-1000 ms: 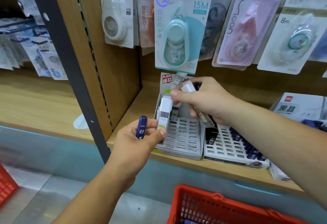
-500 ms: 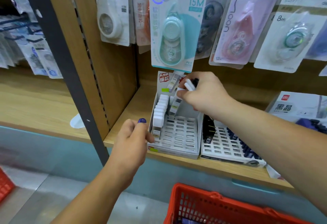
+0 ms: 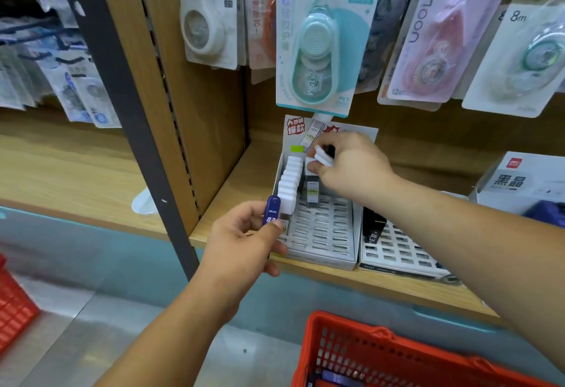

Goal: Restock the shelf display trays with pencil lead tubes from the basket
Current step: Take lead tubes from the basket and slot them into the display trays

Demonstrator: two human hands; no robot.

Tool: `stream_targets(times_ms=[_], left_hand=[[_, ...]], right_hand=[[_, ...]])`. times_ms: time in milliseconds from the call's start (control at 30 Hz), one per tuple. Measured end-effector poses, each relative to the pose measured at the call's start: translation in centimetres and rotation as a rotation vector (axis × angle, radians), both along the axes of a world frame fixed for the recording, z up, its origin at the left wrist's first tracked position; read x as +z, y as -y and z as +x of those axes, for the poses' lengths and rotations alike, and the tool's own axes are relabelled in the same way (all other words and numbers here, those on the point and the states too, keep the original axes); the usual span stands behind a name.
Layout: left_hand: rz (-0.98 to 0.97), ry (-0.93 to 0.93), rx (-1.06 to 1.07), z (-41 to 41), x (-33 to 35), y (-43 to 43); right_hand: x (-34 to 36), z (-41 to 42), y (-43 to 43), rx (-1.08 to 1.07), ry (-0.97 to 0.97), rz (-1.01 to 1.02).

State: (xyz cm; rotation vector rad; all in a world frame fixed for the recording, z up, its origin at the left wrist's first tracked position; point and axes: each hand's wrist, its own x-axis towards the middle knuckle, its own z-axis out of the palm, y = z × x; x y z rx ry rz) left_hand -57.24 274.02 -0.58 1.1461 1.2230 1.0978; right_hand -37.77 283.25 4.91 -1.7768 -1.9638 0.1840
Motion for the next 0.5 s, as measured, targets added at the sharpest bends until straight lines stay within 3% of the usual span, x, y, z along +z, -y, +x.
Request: stream_targets(times_ms=[100, 500], left_hand=[[-0.005, 0.02, -0.015, -0.1, 0.03, 0.06], [0.033, -0.016, -0.004, 0.03, -0.37, -0.13]], right_hand=[[-0.6, -0.24, -0.35, -0.022, -0.15, -0.006], [-0.36, 0.35, -0.29, -0.028, -0.253, 0.09]])
